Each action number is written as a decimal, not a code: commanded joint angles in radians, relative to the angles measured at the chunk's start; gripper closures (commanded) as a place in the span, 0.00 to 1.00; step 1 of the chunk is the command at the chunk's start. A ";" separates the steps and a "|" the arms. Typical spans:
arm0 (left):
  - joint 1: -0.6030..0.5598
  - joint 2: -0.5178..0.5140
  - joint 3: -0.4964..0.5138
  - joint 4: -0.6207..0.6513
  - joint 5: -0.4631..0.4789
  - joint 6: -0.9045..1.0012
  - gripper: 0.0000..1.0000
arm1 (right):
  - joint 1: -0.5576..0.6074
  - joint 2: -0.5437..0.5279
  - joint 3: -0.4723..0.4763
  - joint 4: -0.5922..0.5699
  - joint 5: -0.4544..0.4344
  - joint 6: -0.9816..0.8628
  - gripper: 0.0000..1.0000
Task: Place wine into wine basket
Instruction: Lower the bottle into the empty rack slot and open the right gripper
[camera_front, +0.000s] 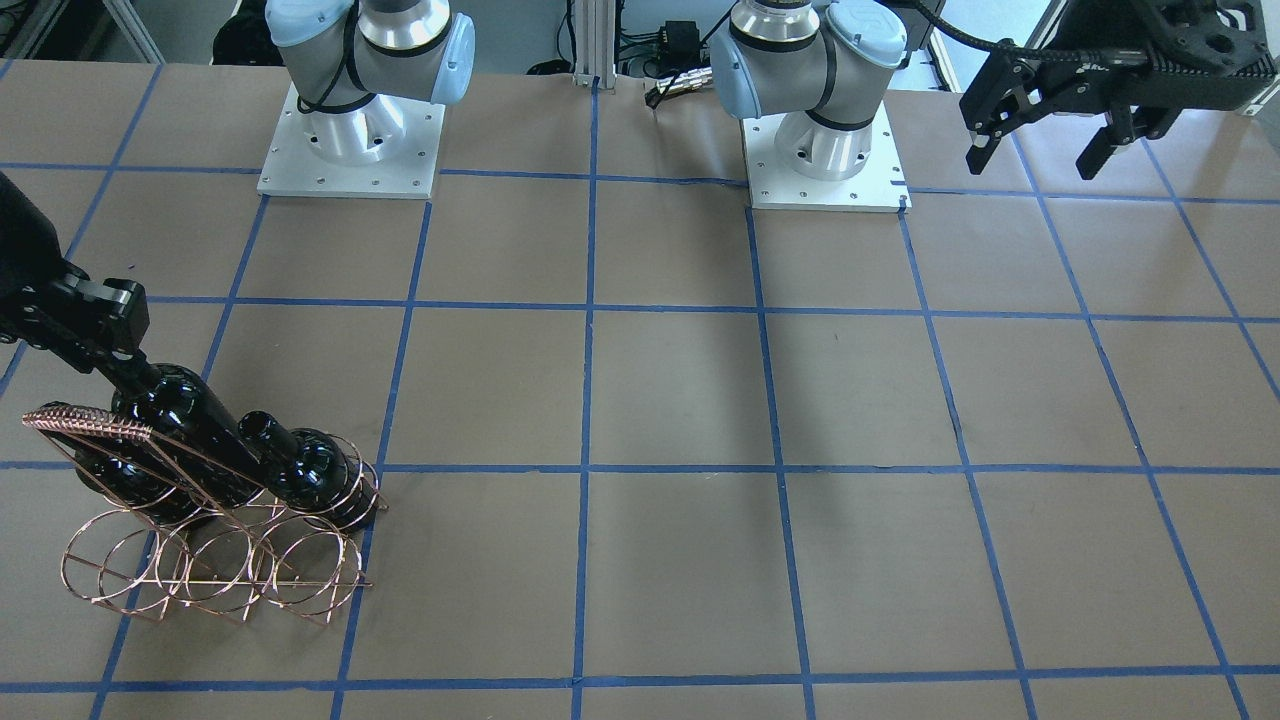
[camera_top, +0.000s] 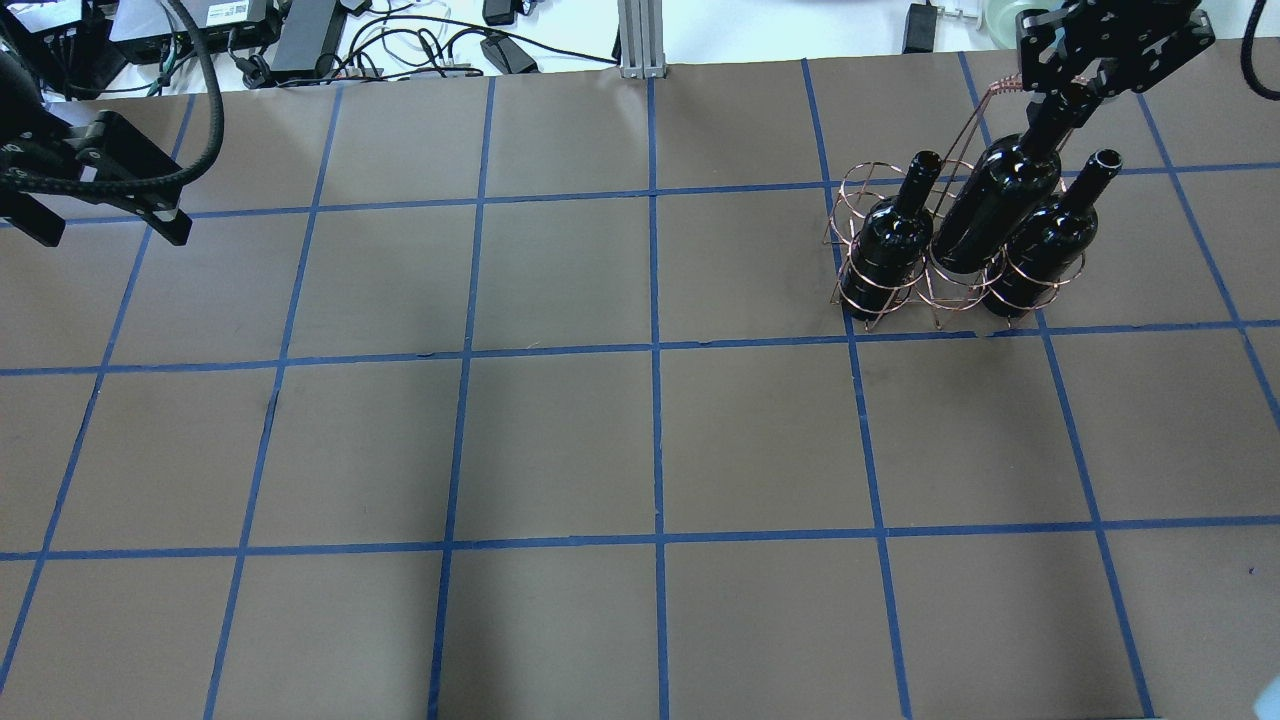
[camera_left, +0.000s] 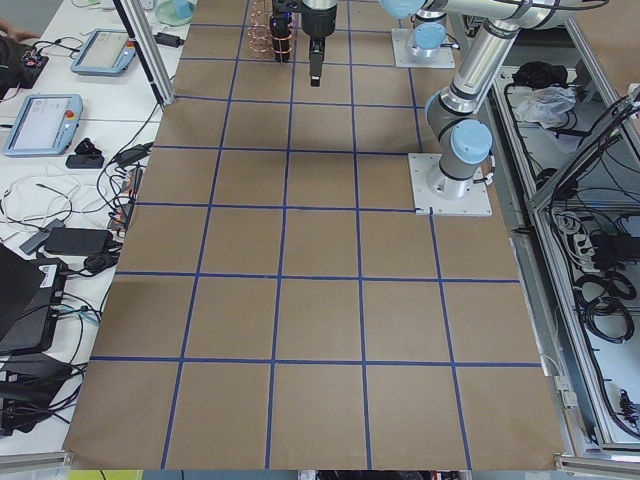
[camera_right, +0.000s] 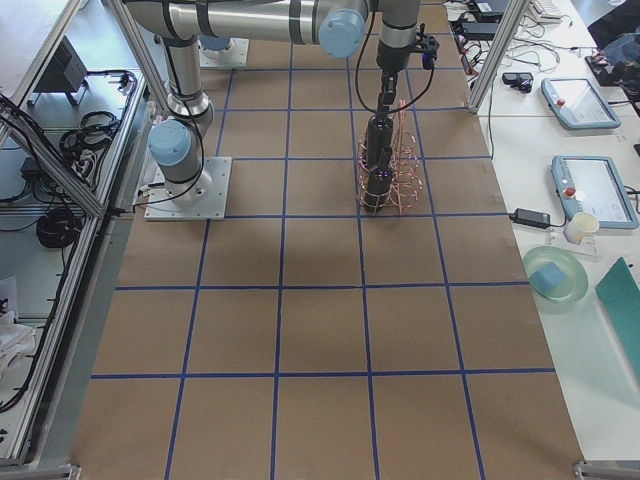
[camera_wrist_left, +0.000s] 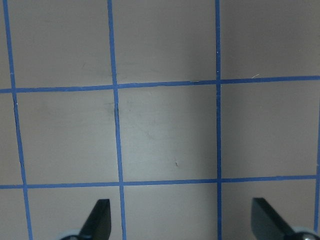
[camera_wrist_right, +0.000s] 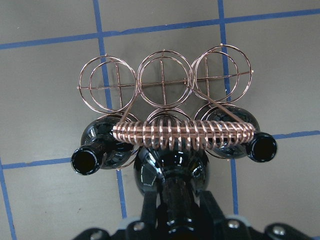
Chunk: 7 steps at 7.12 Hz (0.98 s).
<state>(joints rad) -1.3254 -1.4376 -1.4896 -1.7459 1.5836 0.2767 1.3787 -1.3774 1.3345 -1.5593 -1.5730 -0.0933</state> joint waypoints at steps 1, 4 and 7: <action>0.000 0.000 0.000 0.002 -0.001 0.001 0.00 | 0.000 0.000 0.014 -0.011 0.001 0.000 1.00; 0.000 0.000 0.000 0.015 -0.004 0.013 0.00 | 0.000 0.006 0.089 -0.069 -0.001 -0.026 1.00; 0.000 0.000 0.000 0.016 -0.001 0.013 0.00 | 0.000 0.012 0.097 -0.077 -0.001 -0.028 1.00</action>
<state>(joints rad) -1.3254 -1.4373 -1.4895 -1.7297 1.5815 0.2895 1.3790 -1.3671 1.4276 -1.6334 -1.5743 -0.1194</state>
